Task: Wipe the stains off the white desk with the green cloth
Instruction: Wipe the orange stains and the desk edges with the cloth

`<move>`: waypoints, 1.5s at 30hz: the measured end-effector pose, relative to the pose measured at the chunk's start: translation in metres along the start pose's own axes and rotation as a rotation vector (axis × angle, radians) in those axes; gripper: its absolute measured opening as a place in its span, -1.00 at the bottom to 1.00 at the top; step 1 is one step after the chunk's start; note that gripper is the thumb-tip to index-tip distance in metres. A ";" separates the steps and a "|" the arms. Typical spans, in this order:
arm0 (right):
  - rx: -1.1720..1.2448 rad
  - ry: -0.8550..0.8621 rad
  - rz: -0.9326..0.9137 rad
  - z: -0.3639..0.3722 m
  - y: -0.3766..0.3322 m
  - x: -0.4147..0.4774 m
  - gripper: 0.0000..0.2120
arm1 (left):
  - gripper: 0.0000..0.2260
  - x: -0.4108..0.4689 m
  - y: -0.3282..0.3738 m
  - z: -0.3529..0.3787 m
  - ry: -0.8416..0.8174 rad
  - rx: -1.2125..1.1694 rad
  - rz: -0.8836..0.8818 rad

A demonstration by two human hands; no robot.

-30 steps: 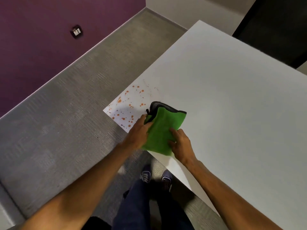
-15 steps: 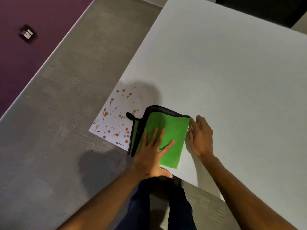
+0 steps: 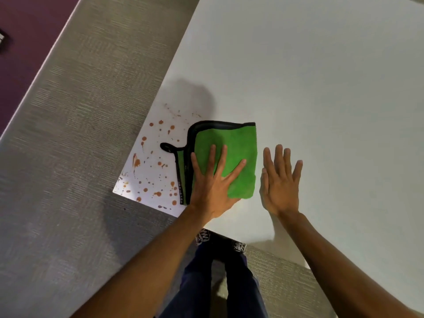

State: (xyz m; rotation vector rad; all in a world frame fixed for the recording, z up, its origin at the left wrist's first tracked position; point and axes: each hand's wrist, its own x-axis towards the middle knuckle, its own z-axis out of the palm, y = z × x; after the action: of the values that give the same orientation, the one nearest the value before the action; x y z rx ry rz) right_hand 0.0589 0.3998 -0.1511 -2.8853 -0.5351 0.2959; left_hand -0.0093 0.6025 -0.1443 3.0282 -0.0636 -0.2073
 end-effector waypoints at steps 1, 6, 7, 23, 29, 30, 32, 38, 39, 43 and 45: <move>0.007 0.000 0.008 0.000 -0.003 0.005 -0.45 | -0.14 0.006 -0.004 -0.001 0.012 0.004 -0.004; 0.034 0.010 -0.035 -0.001 -0.019 0.035 -0.45 | -0.12 0.044 -0.039 -0.003 0.075 -0.015 -0.013; 0.039 0.012 -0.042 -0.001 -0.023 0.039 -0.45 | -0.11 0.052 -0.047 -0.005 0.079 -0.018 -0.035; -0.028 0.058 -0.053 0.015 -0.048 0.065 -0.41 | -0.32 0.113 -0.151 -0.028 0.013 0.025 -0.280; -0.024 0.073 -0.066 0.016 -0.048 0.065 -0.43 | -0.29 0.071 -0.147 -0.028 -0.058 0.089 0.040; -0.017 0.074 -0.068 0.016 -0.047 0.065 -0.44 | -0.30 0.061 -0.141 -0.025 -0.065 0.097 0.094; 0.026 0.085 -0.075 0.015 -0.046 0.066 -0.45 | -0.23 0.039 -0.121 -0.020 -0.058 0.097 0.170; 0.125 0.128 -0.200 0.009 -0.010 0.066 -0.47 | -0.10 -0.017 -0.054 0.006 0.014 0.111 0.280; 0.086 0.130 -0.207 0.009 -0.008 0.065 -0.46 | -0.10 -0.015 -0.056 0.006 0.021 0.100 0.264; -0.044 0.144 -0.160 0.009 -0.011 0.063 -0.46 | -0.09 0.016 -0.075 -0.002 0.031 0.041 0.125; -0.082 0.151 -0.158 0.011 -0.009 0.062 -0.45 | -0.10 0.042 -0.089 -0.010 0.011 0.003 -0.027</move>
State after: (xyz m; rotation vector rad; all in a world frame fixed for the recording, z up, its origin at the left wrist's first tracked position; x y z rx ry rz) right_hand 0.1102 0.4332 -0.1699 -2.8893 -0.7575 0.0329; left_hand 0.0372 0.6902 -0.1496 3.0347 -0.0223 -0.1923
